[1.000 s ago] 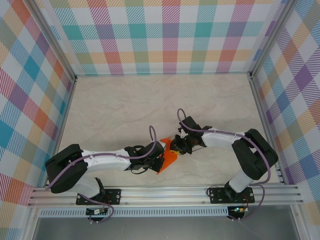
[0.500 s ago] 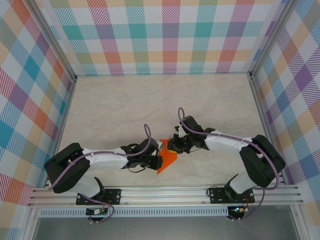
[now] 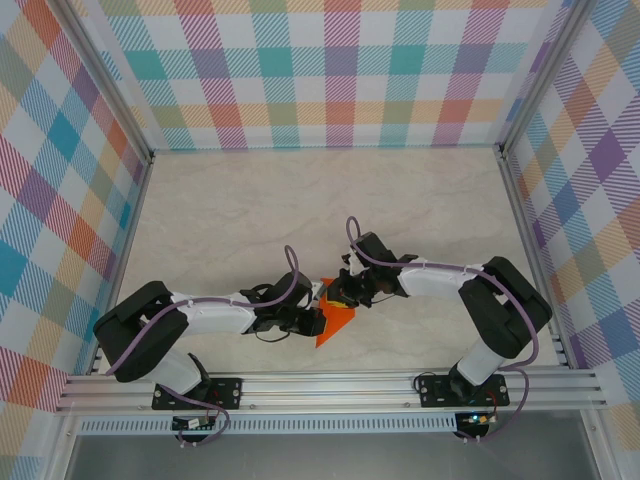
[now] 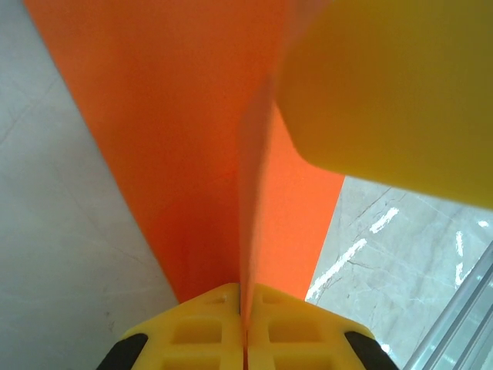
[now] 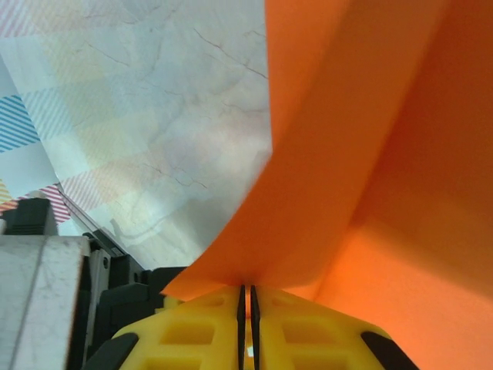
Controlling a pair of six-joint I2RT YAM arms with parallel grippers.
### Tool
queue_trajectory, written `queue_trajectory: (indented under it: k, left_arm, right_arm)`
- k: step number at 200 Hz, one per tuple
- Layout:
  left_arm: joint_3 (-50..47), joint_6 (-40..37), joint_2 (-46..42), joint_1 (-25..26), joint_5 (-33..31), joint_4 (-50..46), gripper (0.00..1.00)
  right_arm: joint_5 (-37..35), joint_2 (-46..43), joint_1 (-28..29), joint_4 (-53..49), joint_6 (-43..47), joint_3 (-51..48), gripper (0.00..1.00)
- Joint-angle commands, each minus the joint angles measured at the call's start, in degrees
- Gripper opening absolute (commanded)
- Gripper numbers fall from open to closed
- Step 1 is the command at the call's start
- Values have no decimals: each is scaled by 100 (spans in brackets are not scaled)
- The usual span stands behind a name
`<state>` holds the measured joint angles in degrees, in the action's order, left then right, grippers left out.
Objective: Fold a paper plane with a square sheet of paper (pick it up from the middle)
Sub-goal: Fourth fold the wing at the center of the table.
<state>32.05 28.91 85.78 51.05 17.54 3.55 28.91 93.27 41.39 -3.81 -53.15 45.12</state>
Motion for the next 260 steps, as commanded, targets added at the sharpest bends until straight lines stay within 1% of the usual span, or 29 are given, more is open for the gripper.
queue_trajectory:
  k: [1, 17, 38, 86, 130, 176, 188, 225, 243, 260]
  left_arm:
    - [-121, 12, 69, -111, 174, 102, 6]
    - [-113, -8, 82, -146, 216, 89, 6]
    - [-108, -8, 76, -183, 184, 30, 7]
    - [-100, 3, -32, -208, 107, -184, 20]
    - [-181, 79, -264, -209, 193, -224, 21]
    - [-413, 301, -532, -207, 206, -24, 16]
    - [-475, 344, -568, -205, 231, 82, 12]
    - [-593, 432, -631, -201, 26, 109, 3]
    - [-621, 463, -645, -204, -63, 81, 0]
    - [-685, 524, -671, -205, -176, 120, 0]
  right_arm:
    - [122, 196, 46, 158, 4, 215, 13]
    - [50, 314, 45, 88, 7, 290, 13]
    - [-230, 449, 45, -112, 6, 339, 13]
    - [-535, 587, 43, -260, -21, 348, 13]
    - [-535, 700, 45, -262, -25, 374, 13]
    - [-473, 700, 45, -231, -1, 396, 13]
    - [-426, 695, 45, -209, 6, 401, 13]
    - [-374, 631, 45, -209, 32, 427, 15]
    - [-297, 634, 45, -192, 58, 470, 15]
    - [-237, 649, 45, -173, 83, 512, 16]
